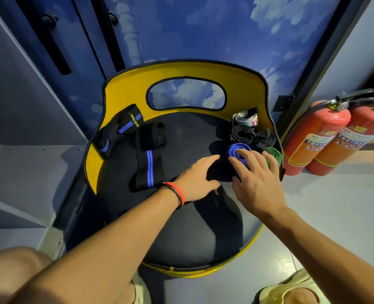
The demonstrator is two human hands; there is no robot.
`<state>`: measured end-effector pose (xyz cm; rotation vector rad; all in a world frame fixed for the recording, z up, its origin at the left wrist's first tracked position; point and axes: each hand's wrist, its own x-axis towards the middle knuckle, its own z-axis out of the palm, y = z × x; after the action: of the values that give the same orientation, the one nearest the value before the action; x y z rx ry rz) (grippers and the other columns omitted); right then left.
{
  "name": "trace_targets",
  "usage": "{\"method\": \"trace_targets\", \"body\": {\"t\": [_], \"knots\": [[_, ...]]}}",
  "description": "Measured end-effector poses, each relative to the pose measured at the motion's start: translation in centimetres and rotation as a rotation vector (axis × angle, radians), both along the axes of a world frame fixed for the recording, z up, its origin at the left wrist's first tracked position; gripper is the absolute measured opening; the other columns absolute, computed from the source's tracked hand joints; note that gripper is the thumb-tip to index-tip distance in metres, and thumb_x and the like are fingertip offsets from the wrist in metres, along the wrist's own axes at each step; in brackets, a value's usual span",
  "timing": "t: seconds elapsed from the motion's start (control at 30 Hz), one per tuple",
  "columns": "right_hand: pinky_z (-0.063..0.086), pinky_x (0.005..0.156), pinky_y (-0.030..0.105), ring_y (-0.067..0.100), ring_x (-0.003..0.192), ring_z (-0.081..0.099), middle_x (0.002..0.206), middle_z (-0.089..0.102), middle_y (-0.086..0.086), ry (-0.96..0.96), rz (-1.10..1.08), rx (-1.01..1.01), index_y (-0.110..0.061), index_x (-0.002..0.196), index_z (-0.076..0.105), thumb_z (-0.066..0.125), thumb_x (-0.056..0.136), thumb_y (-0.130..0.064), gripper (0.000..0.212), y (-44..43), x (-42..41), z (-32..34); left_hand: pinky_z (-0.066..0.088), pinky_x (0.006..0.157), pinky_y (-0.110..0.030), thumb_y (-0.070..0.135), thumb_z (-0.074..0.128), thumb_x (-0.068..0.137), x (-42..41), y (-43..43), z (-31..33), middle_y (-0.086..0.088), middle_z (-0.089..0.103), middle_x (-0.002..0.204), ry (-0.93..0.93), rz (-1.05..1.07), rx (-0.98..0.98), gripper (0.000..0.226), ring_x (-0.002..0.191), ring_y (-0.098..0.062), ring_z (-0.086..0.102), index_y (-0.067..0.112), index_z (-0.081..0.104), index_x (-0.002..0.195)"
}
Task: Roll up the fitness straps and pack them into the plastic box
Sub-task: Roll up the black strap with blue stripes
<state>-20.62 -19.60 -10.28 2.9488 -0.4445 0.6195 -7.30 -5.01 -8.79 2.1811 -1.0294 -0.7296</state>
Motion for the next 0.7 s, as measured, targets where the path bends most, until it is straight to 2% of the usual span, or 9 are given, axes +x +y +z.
{"method": "trace_targets", "body": {"t": [0.1,0.2,0.27,0.33,0.4,0.47,0.57,0.63,0.7], "knots": [[0.04,0.101,0.046,0.03,0.119,0.057,0.13,0.061,0.005,-0.005,0.1,0.06,-0.018,0.122,0.067,0.07,0.083,-0.021,0.039,1.6,0.9,0.3,0.032,0.118,-0.031,0.025,0.066,0.096,1.7,3.4,1.0,0.01,0.038,0.158,-0.041,0.067,0.029,0.069,0.144,-0.011,0.038,0.031,0.033,0.156],[0.051,0.081,0.044,0.028,0.096,0.063,0.109,0.066,0.002,0.139,0.151,0.303,-0.018,0.113,0.07,0.067,0.089,-0.024,0.025,3.5,2.7,0.6,0.032,0.114,-0.028,0.024,0.066,0.096,3.2,7.1,1.4,0.01,0.041,0.153,-0.123,0.184,0.031,0.057,0.141,-0.013,0.038,0.029,0.045,0.149],[0.054,0.077,0.042,0.024,0.092,0.064,0.102,0.066,-0.001,0.246,0.14,0.539,-0.02,0.112,0.07,0.066,0.092,-0.031,0.023,5.1,3.9,0.9,0.03,0.113,-0.03,0.026,0.068,0.094,4.0,9.2,0.9,0.005,0.041,0.152,-0.192,0.337,0.056,0.053,0.141,-0.019,0.035,0.025,0.051,0.144],[0.055,0.079,0.04,0.02,0.091,0.066,0.1,0.069,-0.003,0.283,0.136,0.709,-0.02,0.109,0.072,0.068,0.092,-0.035,0.023,6.6,5.1,0.8,0.029,0.116,-0.034,0.031,0.068,0.094,4.8,10.9,0.1,0.0,0.036,0.153,-0.193,0.522,0.111,0.057,0.141,-0.025,0.033,0.023,0.049,0.146],[0.056,0.082,0.039,0.019,0.092,0.067,0.098,0.072,-0.003,0.293,0.121,0.818,-0.018,0.106,0.073,0.07,0.092,-0.036,0.023,8.0,6.3,0.4,0.031,0.118,-0.039,0.037,0.068,0.093,5.3,12.3,-0.4,-0.005,0.034,0.155,-0.038,0.695,0.13,0.067,0.141,-0.029,0.036,0.02,0.04,0.152],[0.056,0.087,0.039,0.019,0.096,0.067,0.101,0.073,-0.002,0.314,0.071,0.909,-0.018,0.111,0.072,0.068,0.094,-0.038,0.026,9.3,7.4,0.2,0.037,0.115,-0.042,0.039,0.072,0.09,5.6,12.8,-1.0,-0.007,0.042,0.152,0.218,0.829,0.044,0.075,0.137,-0.029,0.045,0.018,0.037,0.153],[0.053,0.095,0.037,0.021,0.109,0.065,0.117,0.069,0.0,0.33,0.004,1.027,-0.017,0.127,0.064,0.065,0.096,-0.037,0.037,10.8,8.9,0.0,0.049,0.106,-0.044,0.045,0.082,0.069,6.0,12.6,-2.2,-0.008,0.06,0.137,0.419,0.931,-0.062,0.083,0.122,-0.025,0.06,0.021,0.051,0.142],[0.049,0.094,0.033,0.023,0.114,0.062,0.123,0.065,0.004,0.308,-0.03,1.095,-0.012,0.134,0.057,0.064,0.098,-0.033,0.042,11.4,9.5,0.0,0.056,0.093,-0.036,0.034,0.085,0.074,5.5,11.9,-2.3,-0.008,0.068,0.118,0.496,0.901,-0.089,0.063,0.104,-0.02,0.066,0.019,0.059,0.13],[0.044,0.088,0.027,0.022,0.112,0.06,0.123,0.062,0.005,0.247,-0.09,1.17,-0.007,0.137,0.053,0.066,0.097,-0.027,0.047,11.5,9.8,0.0,0.054,0.078,-0.025,0.02,0.076,0.089,4.5,11.1,-1.6,-0.007,0.067,0.102,0.647,0.858,-0.158,0.032,0.09,-0.017,0.064,0.018,0.06,0.117]]}}
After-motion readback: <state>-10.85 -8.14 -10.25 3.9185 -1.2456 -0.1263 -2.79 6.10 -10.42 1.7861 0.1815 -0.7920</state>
